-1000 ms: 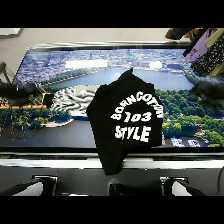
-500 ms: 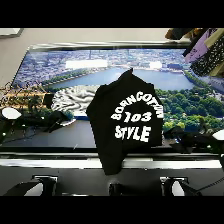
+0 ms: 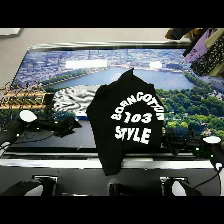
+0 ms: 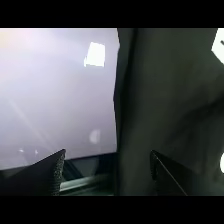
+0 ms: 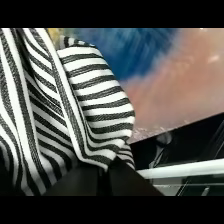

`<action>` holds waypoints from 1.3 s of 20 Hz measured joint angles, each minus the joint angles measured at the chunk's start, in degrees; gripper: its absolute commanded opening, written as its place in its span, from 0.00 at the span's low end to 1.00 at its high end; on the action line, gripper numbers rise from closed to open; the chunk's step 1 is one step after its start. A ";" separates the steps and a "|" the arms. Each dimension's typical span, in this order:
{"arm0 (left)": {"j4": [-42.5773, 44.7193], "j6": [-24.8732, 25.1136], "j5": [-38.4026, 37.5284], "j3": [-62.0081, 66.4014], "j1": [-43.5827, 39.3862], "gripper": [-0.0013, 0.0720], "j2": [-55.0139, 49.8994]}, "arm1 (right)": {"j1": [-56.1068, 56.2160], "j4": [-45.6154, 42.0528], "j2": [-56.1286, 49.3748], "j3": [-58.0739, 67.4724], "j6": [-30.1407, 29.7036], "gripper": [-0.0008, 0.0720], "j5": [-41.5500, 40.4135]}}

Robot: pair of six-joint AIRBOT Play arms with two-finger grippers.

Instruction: Fold the clothes and pants, and hang the long-sleeved shirts on hangers.

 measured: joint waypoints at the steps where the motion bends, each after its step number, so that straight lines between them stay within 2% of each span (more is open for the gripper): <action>1: -0.04 -0.22 0.26 -0.04 -1.51 0.84 -0.81 | 0.00 -1.84 0.87 1.31 0.57 0.06 0.17; 5: -0.24 -2.16 3.28 -0.07 -7.87 0.84 -3.91 | 0.00 -11.89 6.25 8.90 5.84 0.06 2.73; 8: -1.97 -2.62 6.93 -0.07 -12.48 0.84 -6.47 | 0.00 -15.87 9.46 13.31 8.59 0.06 5.51; 14: -10.27 -3.04 14.47 -0.07 -19.89 0.84 -10.93 | 0.00 -18.25 13.51 16.24 10.84 0.06 9.46; 20: -14.43 -3.21 17.77 -0.04 -24.92 0.82 -13.88 | 0.00 -18.69 14.49 16.63 11.45 0.06 9.75; 21: -14.80 -3.28 18.08 -0.02 -25.44 0.78 -14.19 | 0.00 -18.69 14.51 16.65 11.45 0.06 9.73; 22: -15.17 -3.30 18.47 -0.02 -25.92 0.47 -14.40 | 0.00 -18.71 14.56 16.65 11.45 0.06 9.57; 23: -14.82 -3.28 18.95 -0.07 -26.29 0.13 -14.62 | 0.00 -18.71 14.58 16.65 11.41 0.06 9.18; 24: -14.80 -3.50 19.21 -0.11 -26.56 0.05 -14.73 | 0.00 -18.73 14.58 16.65 11.19 0.06 8.50; 26: -15.37 -3.50 19.58 0.00 -26.88 0.05 -14.82 | 0.00 -18.32 14.58 16.65 10.75 0.06 6.88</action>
